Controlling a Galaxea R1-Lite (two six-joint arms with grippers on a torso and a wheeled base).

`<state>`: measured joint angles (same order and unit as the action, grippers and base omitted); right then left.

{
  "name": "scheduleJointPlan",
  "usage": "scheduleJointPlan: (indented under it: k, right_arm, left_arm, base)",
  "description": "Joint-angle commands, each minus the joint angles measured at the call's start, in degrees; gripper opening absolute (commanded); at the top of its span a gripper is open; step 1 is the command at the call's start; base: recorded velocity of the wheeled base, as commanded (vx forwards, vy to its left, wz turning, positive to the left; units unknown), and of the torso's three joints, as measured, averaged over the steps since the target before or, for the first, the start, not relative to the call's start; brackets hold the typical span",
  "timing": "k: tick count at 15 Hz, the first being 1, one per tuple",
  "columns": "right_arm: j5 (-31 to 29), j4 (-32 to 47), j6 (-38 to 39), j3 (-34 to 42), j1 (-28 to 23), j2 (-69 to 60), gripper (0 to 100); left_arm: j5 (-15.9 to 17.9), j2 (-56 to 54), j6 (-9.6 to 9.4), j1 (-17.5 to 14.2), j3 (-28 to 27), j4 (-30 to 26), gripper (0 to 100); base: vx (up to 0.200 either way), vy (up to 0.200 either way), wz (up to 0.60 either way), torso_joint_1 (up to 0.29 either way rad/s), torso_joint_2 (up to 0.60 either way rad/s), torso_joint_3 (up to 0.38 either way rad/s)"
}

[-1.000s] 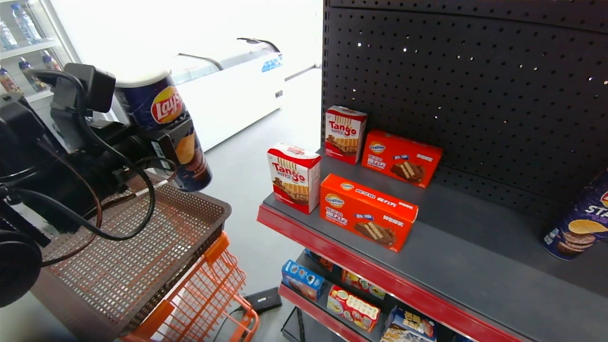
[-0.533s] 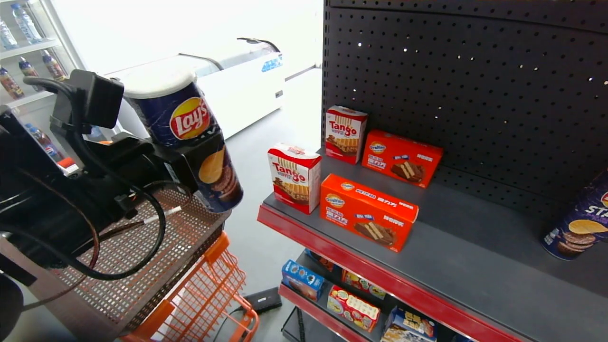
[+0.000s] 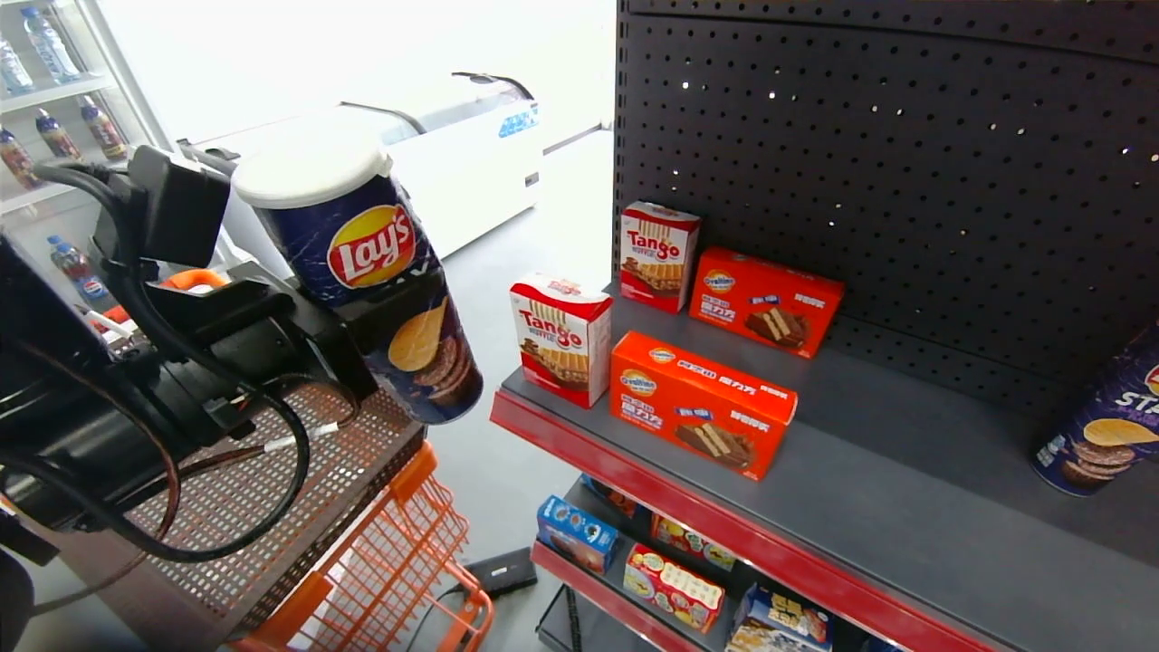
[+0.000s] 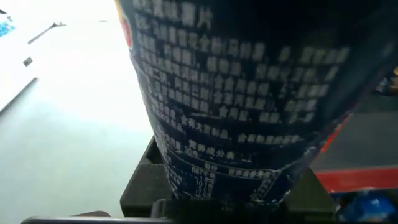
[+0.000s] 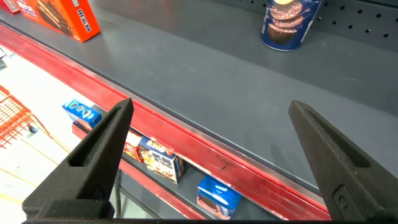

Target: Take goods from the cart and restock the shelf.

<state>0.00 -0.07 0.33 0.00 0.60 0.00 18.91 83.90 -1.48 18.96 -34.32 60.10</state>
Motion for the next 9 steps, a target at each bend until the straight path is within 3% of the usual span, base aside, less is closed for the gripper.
scheduleJointPlan:
  k: [1, 3, 5, 6, 9]
  right_arm:
    - [0.0, 0.0, 0.0, 0.0, 0.0, 0.0, 100]
    - [0.0, 0.0, -0.1, 0.0, 0.0, 0.0, 100]
    - [0.0, 0.0, 0.0, 0.0, 0.0, 0.0, 100]
    - [0.0, 0.1, 0.0, 0.0, 0.0, 0.0, 100]
    - [0.1, 0.1, -0.1, 0.0, 0.0, 0.0, 100]
  left_arm:
    - [1.9, -2.4, -0.11, 0.0, 0.1, -3.5, 0]
    - [2.1, -5.8, -0.37, -0.1, -3.4, -15.3, 0]
    - [2.1, -7.3, -1.25, -0.1, -4.4, -21.6, 0]
    - [2.3, -7.2, -2.22, 0.2, -3.9, -21.5, 0]
    - [2.4, -7.2, -1.78, 0.4, -7.0, -23.2, 0]
  base:
    - [0.0, 0.0, 0.0, 0.0, 0.0, 0.0]
    - [0.0, 0.0, 0.0, 0.0, 0.0, 0.0]
    - [0.0, 0.0, 0.0, 0.0, 0.0, 0.0]
    - [0.0, 0.0, 0.0, 0.0, 0.0, 0.0]
    - [0.0, 0.0, 0.0, 0.0, 0.0, 0.0]
